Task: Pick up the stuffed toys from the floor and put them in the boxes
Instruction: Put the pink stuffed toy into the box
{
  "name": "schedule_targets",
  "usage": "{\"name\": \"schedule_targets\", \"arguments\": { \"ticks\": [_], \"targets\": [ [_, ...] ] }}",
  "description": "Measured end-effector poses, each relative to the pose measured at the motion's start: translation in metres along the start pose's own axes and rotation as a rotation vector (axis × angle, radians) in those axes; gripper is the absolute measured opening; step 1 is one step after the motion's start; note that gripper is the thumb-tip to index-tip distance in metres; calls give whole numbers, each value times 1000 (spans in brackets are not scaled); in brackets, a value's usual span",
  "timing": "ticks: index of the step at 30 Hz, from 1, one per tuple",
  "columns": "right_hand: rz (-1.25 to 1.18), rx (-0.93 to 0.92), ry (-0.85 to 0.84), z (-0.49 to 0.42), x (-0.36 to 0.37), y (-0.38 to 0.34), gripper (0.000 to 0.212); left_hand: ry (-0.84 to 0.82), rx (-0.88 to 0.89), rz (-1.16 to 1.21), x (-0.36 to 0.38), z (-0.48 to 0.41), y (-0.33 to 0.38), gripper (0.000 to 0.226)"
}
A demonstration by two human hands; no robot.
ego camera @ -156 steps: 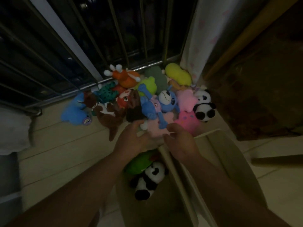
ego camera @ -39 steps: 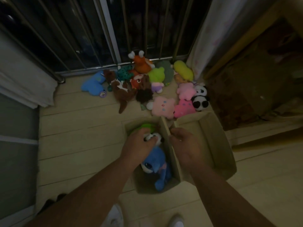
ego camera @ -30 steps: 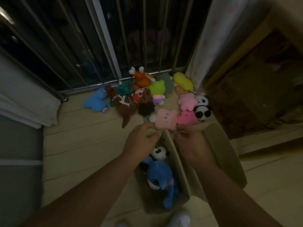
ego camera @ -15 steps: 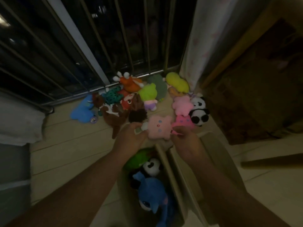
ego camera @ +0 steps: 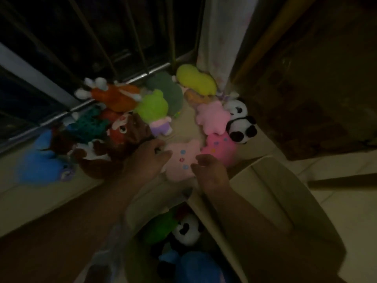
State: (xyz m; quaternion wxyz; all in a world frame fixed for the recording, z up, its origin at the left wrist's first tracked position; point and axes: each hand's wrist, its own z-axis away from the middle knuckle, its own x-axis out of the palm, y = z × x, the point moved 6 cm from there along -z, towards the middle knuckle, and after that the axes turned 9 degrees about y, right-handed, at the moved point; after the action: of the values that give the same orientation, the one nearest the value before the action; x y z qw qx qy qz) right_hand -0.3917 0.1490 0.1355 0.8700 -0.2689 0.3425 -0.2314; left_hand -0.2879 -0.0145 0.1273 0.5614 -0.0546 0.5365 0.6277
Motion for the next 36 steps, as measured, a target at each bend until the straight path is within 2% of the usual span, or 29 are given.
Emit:
{"name": "schedule_targets", "arguments": {
  "ticks": [4, 6, 9, 10, 12, 15, 17, 18, 19, 22, 24, 28, 33, 36],
  "targets": [
    [16, 129, 48, -65, 57, 41, 45, -85, 68, -55, 54, -67, -42, 48],
    [-76, 256, 69, -90, 77, 59, 46, -119, 98, -96, 77, -92, -57, 50],
    [-272, 490, 87, -118, 103, 92, 36, -147, 140, -169, 110, -127, -70, 55],
    [-305, 529, 68, -127, 115, 100, 33, -166, 153, -194, 121, -136, -73, 58],
    [-318, 552, 20, -149, 145, 121, 40, -240, 160, -238, 144, -149, -83, 65],
    [-473, 766, 101, -187, 182, 185, 84, -373, 98, -237, 173, -160, -104, 81],
    [-527, 843, 133, -183, 185, 187, 116, -391, 21, -182, 181, -164, -115, 88],
    [-557, 844, 167, -176, 181, 175, 124, -386, 8, -184, 181, -166, -118, 89],
    [-550, 833, 200, -170, 177, 167, 121, -378, 5, -196, 178, -165, -120, 90],
    [-536, 776, 308, -154, 164, 145, 98, -308, 20, -203, 158, -157, -116, 75],
    [-472, 659, 289, -143, 158, 125, 101, -224, 29, -139, 135, -149, -107, 67],
    [-398, 432, 284, -115, 131, 77, 107, -99, 9, -45, 83, -127, -82, 79],
    [-251, 199, 233, -65, 73, 22, 98, 5, 18, -47, 20, -65, -28, 60],
    [-138, 101, 197, -26, 32, -8, 104, 31, 12, -21, -9, -23, 10, 60]
  ]
}}
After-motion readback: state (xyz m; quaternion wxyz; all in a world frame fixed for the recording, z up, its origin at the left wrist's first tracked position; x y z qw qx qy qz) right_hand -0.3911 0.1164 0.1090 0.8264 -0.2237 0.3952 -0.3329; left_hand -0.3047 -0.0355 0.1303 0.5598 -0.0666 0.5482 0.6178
